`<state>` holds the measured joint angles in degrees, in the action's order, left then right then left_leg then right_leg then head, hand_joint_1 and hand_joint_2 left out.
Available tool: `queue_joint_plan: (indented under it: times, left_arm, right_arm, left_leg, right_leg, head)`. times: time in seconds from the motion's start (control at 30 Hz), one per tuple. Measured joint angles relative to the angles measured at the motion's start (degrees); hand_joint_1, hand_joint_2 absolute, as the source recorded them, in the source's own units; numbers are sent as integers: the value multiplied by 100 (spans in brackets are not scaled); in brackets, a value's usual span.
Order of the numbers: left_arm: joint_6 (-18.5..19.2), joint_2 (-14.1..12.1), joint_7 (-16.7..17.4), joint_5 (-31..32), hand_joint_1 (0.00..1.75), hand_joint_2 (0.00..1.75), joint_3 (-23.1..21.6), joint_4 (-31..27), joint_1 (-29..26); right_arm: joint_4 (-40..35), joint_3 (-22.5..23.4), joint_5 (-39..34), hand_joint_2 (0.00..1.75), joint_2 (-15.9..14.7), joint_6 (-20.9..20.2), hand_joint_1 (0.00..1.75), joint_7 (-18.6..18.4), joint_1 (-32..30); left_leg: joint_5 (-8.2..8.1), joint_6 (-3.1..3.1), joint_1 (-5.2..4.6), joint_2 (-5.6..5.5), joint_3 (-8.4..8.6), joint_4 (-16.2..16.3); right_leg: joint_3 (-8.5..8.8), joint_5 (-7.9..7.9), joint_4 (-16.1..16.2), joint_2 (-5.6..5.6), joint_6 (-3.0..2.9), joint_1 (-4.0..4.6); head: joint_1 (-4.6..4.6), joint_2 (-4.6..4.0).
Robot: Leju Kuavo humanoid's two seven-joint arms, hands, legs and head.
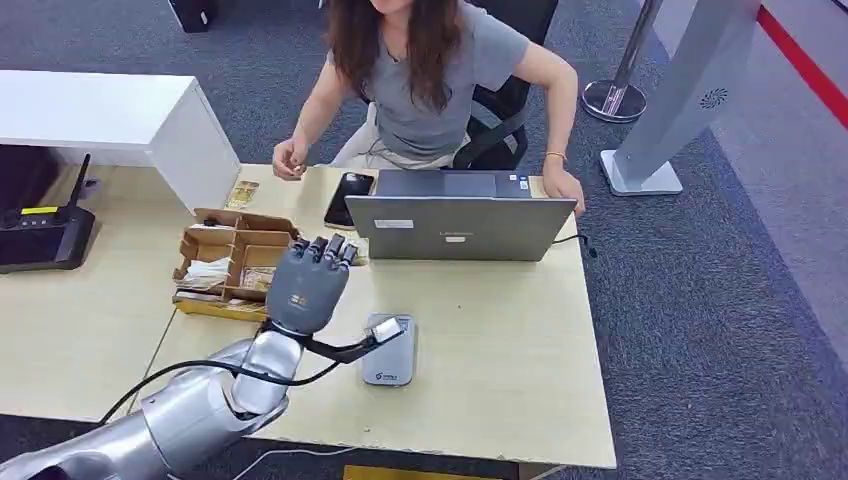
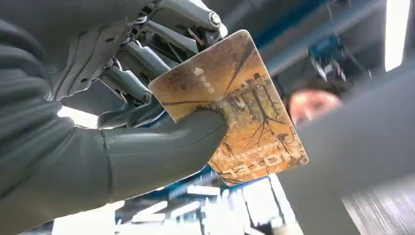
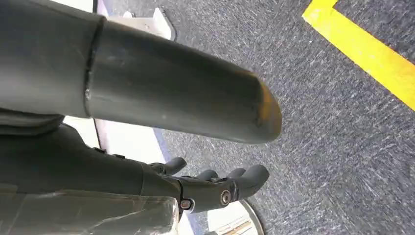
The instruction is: Pass the card to the sensor for recognition and then transmit it.
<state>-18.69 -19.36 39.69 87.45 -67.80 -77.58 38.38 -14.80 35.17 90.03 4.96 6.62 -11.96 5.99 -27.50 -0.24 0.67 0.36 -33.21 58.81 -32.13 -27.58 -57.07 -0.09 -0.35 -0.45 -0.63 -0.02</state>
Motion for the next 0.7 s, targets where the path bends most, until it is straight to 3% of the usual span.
queue_joint_plan:
  times: [0.17, 0.4, 0.7]
  left_arm:
    - [123, -379, 7, 0, 175, 175, -31, -658, 335]
    - [116, -697, 11, 0, 175, 175, -33, -1093, 493]
    - [-284, -1246, 33, 0, 175, 175, -26, -1314, 500]
  right_arm:
    - [15, 74, -2, 0, 0, 15, 0, 55, -25]
    - [35, 114, -2, 0, 0, 48, 0, 72, -40]
    - [57, 217, -20, 0, 0, 138, 0, 79, -54]
  left_leg:
    - [0, 0, -1, 0, 0, 0]
    - [0, 0, 0, 1, 0, 0]
    - [0, 0, 1, 2, 0, -1]
  right_leg:
    - [0, 0, 1, 0, 0, 0]
    - [0, 0, 0, 1, 0, 0]
    - [0, -1, 0, 2, 0, 0]
  head:
    - [0, 0]
    - [2, 0]
    - [2, 2]
